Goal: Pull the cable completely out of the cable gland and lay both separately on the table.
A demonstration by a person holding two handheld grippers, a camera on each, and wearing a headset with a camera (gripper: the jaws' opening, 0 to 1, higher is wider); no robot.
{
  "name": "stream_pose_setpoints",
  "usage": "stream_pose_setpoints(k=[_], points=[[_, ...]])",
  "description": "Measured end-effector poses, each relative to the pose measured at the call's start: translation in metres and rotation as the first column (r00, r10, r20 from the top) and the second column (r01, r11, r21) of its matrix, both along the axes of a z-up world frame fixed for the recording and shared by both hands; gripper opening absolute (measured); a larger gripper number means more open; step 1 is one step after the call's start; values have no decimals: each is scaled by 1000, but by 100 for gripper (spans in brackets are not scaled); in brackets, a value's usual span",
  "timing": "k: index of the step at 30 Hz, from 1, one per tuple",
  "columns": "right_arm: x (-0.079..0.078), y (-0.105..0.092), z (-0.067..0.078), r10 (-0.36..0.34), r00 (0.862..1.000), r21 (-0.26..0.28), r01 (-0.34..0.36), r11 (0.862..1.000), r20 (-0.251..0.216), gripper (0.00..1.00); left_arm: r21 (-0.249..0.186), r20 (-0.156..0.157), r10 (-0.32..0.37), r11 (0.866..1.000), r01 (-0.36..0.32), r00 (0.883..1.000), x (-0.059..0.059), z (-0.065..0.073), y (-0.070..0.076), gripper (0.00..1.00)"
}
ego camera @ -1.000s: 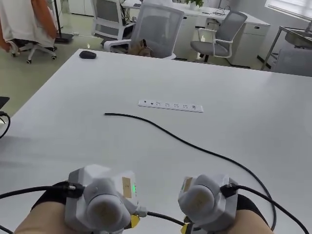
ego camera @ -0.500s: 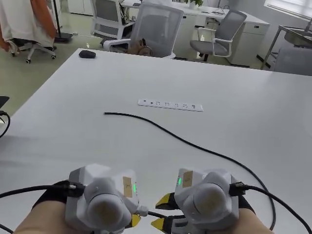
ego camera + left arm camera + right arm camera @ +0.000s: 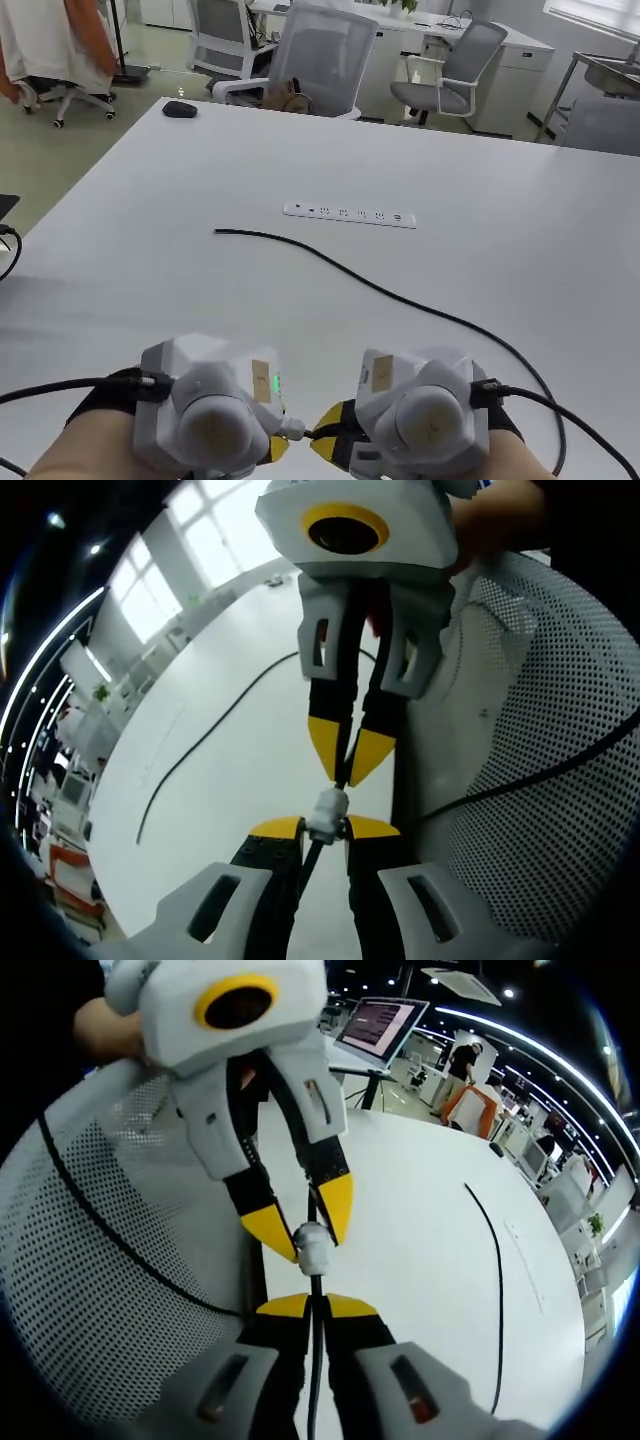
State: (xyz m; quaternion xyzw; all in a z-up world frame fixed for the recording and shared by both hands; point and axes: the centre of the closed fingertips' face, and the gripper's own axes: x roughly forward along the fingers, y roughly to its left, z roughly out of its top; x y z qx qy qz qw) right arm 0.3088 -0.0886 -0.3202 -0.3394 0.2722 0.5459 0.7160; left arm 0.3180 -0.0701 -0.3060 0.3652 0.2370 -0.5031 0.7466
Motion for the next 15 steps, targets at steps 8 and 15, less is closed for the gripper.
stream_pose_setpoints(k=[8, 15], points=[[0, -4, -5, -16, 1000, -16, 16, 1000, -24, 3, 3, 0, -9, 1000, 9, 1000, 0, -1, -3, 18], [3, -20, -19, -64, 996, -98, 59, 994, -56, 3, 6, 6, -5, 1000, 5, 1000, 1, 0, -2, 18]])
